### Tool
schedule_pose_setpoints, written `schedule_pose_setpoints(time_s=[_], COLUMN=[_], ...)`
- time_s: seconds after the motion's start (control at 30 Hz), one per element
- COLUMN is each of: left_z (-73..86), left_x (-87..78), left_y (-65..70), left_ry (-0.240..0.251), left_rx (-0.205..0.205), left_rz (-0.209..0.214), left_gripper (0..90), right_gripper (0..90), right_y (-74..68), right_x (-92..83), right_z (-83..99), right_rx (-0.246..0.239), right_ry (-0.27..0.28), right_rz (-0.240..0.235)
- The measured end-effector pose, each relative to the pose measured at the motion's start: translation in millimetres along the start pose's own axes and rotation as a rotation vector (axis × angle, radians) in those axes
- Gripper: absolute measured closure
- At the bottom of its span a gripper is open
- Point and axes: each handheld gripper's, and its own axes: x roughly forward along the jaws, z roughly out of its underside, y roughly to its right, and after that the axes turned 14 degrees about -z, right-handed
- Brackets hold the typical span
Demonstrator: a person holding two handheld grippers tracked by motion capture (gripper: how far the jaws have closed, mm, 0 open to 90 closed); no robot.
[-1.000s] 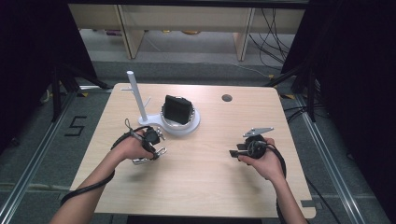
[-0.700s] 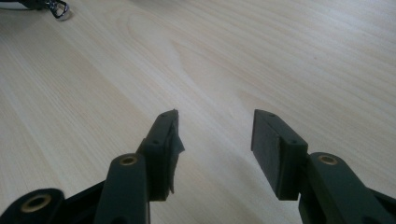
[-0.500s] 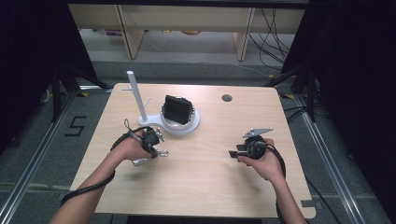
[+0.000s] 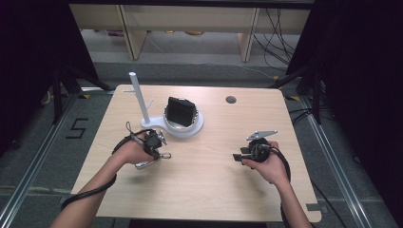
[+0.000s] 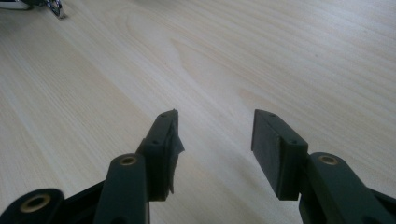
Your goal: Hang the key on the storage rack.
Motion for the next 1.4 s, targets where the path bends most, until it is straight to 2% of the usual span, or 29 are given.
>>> schedule_pose_setpoints(time_s=[0.1,0.13,0.2,0.23,0.33,0.37,0.43,0.7,0.73,0.8,0.83,0.87,0.93,0.97,1.0,1.03,1.07,1.1,1.33,1.4], left_z=[1.0,1.0,2.2,2.2,6.4,7.5,9.0,22.1,23.5,26.0,28.5,29.7,30.7,32.6,33.9,34.7,34.7,36.0,38.4,38.7], left_x=[-0.1,-0.1,-1.4,-1.4,-1.4,-1.7,-2.2,-4.2,-5.6,-7.8,-9.3,-9.8,-10.8,-12.2,-11.5,-12.3,-12.3,-14.4,-23.2,-27.0], left_y=[0.0,0.0,0.3,0.3,5.5,5.3,5.7,7.8,7.4,6.3,7.1,7.3,7.3,7.2,7.9,7.9,7.9,8.3,6.7,5.7], left_ry=[0.010,0.010,0.012,0.012,0.060,0.069,0.075,0.147,0.152,0.170,0.193,0.203,0.199,0.203,0.223,0.229,0.229,0.239,0.278,0.308], left_rx=[0.008,0.008,0.041,0.041,0.027,0.036,0.033,-0.038,-0.041,-0.052,-0.087,-0.096,-0.101,-0.100,-0.109,-0.113,-0.113,-0.131,-0.156,-0.189], left_rz=[-0.001,-0.001,-0.016,-0.016,-0.037,-0.041,-0.043,-0.055,-0.061,-0.069,-0.070,-0.072,-0.069,-0.072,-0.081,-0.091,-0.091,-0.093,-0.116,-0.136], left_gripper=[82.3,82.3,82.4,82.4,82.6,82.6,82.7,82.8,82.8,82.9,82.9,82.9,82.9,82.9,82.9,82.9,82.9,82.9,83.0,83.0], right_gripper=[52.3,52.2,52.1,52.1,51.8,51.7,51.7,51.2,51.1,51.1,51.0,51.0,50.9,50.8,50.8,50.8,50.8,50.8,50.7,50.7], right_y=[-1.0,-0.1,-0.5,-0.5,-0.6,-0.7,-0.8,-0.7,1.7,0.7,0.2,0.7,0.6,-1.1,-0.9,0.0,0.0,0.0,0.3,-0.1], right_x=[1.1,0.7,1.1,1.1,1.1,0.9,-0.6,-0.3,0.7,0.4,0.0,0.6,2.2,1.4,1.8,1.0,1.2,1.6,1.4,1.8], right_z=[0.0,0.2,0.3,0.3,0.5,0.5,0.0,0.1,0.3,-0.2,-0.2,-0.2,0.3,0.4,0.6,0.3,0.3,0.4,0.4,0.3], right_rx=[0.014,0.000,0.010,0.010,0.015,0.017,0.017,0.024,-0.013,0.003,0.003,0.002,0.003,0.020,0.018,0.005,0.004,0.003,0.001,0.006], right_ry=[0.013,0.006,0.016,0.016,0.013,0.013,-0.001,0.004,0.003,0.004,0.005,0.005,0.020,0.012,0.014,0.004,0.005,0.010,0.005,0.001], right_rz=[-0.003,0.001,-0.001,-0.001,-0.002,-0.003,-0.002,-0.004,-0.001,-0.008,0.003,-0.007,-0.006,0.003,0.004,0.006,0.005,0.006,0.005,0.005])
